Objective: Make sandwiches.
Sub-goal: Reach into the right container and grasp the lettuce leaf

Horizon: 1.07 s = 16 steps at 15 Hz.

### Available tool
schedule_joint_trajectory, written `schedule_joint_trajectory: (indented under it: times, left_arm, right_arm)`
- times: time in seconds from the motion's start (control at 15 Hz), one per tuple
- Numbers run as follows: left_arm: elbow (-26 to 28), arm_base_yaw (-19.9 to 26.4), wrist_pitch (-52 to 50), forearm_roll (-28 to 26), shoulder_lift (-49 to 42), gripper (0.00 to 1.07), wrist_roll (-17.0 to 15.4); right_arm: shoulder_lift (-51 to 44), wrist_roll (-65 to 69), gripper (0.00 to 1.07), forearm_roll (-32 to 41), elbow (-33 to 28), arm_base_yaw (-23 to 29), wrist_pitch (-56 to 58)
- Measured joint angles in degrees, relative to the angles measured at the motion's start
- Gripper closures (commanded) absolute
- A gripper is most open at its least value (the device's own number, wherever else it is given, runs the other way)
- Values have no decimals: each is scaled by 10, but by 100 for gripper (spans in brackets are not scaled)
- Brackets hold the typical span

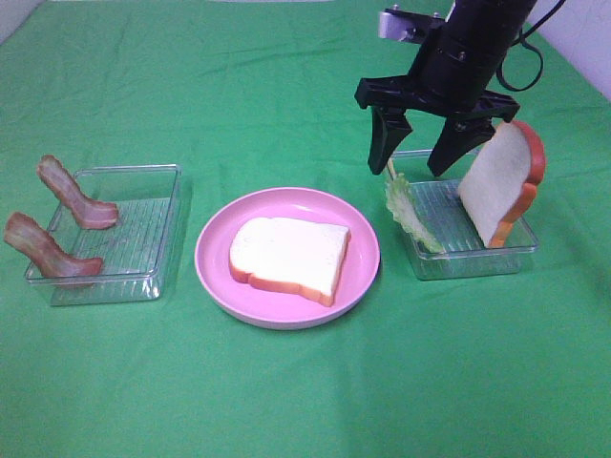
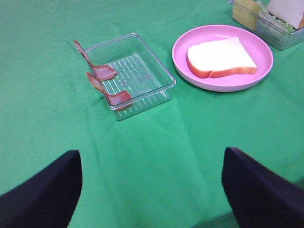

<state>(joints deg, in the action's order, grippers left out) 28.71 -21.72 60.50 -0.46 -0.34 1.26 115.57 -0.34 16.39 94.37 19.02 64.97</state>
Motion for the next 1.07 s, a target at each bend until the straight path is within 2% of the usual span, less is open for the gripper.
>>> schedule_joint_trajectory:
  times: [0.27,0.33,0.53,0.6,0.8,0.93,1.0,1.07]
  left_arm:
    - [0,0,0,0,0,30,0]
    - [0,0,0,0,0,30,0]
    - [0,0,0,0,0,30,0]
    - [0,0,0,0,0,30,0]
    - [0,0,0,0,0,30,0]
    - [0,0,0,0,0,30,0]
    - [0,0,0,0,0,30,0]
    - [0,0,0,0,0,30,0]
  right_arm:
    - [31,3,35,-11,0,33,-7]
    - [58,46,35,-62,0,51,-19]
    - [72,91,36,-132,0,52,-22]
    - [72,100,42,-156,0,52,-23]
    - [71,105,77,-182,0,52,-22]
    - [71,106,88,-183,0,52,-22]
    - [71,106,107,-188,0,52,-21]
    - [71,106,107,-194,0,52,-18]
